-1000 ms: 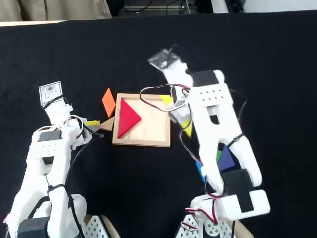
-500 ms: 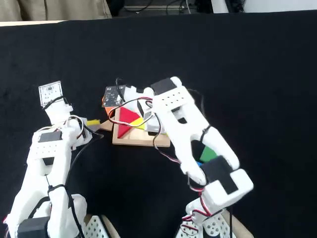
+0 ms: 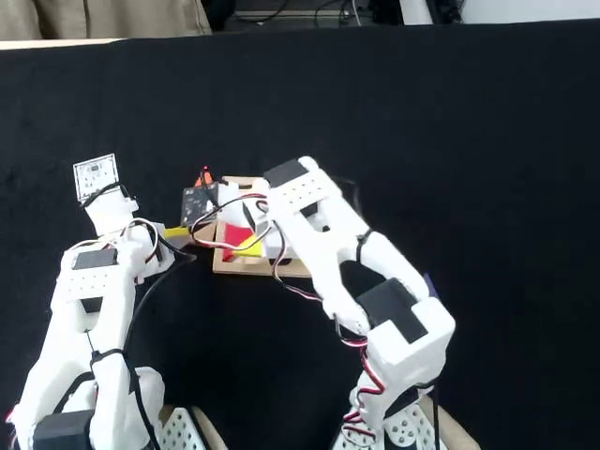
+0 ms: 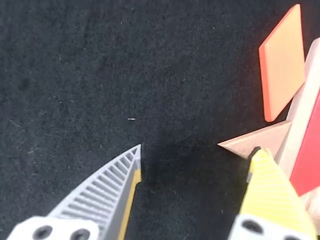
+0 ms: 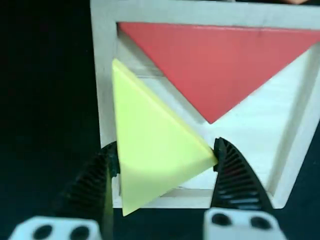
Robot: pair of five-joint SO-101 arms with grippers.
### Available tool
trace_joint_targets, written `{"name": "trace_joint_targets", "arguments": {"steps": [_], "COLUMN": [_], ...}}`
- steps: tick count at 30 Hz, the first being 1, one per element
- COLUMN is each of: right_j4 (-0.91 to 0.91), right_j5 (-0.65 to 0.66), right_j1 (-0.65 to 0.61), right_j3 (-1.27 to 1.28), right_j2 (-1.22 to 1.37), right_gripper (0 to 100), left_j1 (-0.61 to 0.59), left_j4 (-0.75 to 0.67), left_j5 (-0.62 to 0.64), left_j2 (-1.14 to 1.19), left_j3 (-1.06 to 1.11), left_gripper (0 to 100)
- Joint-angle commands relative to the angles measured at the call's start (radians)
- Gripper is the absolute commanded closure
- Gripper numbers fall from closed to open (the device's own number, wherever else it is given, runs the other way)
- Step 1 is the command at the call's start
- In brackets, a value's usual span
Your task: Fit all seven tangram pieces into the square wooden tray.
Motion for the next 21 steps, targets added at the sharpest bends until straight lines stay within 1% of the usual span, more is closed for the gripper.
{"name": "trace_joint_targets", "arguments": {"steps": [1,3,9,19,21], "right_j4": [-0.009,-0.005,0.0,0.054,0.054], "right_j5": [0.008,0.008,0.008,-0.006,-0.026], "right_j1": [-0.018,-0.017,-0.026,-0.043,-0.04], "right_j3": [-0.076,-0.079,-0.077,-0.077,-0.077], "right_j2": [0.002,0.004,0.004,0.005,0.005], "right_gripper": [84.8,82.7,71.7,70.4,70.4], "left_j1": [-0.01,-0.01,-0.01,-0.01,-0.01], "left_j4": [-0.012,-0.012,-0.012,-0.012,-0.012], "left_j5": [0.003,0.003,0.002,0.002,0.002], "left_j2": [-0.026,-0.026,-0.026,-0.026,-0.026], "left_j3": [-0.007,-0.007,-0.007,-0.007,-0.007], "left_gripper": [66,66,66,66,66]}}
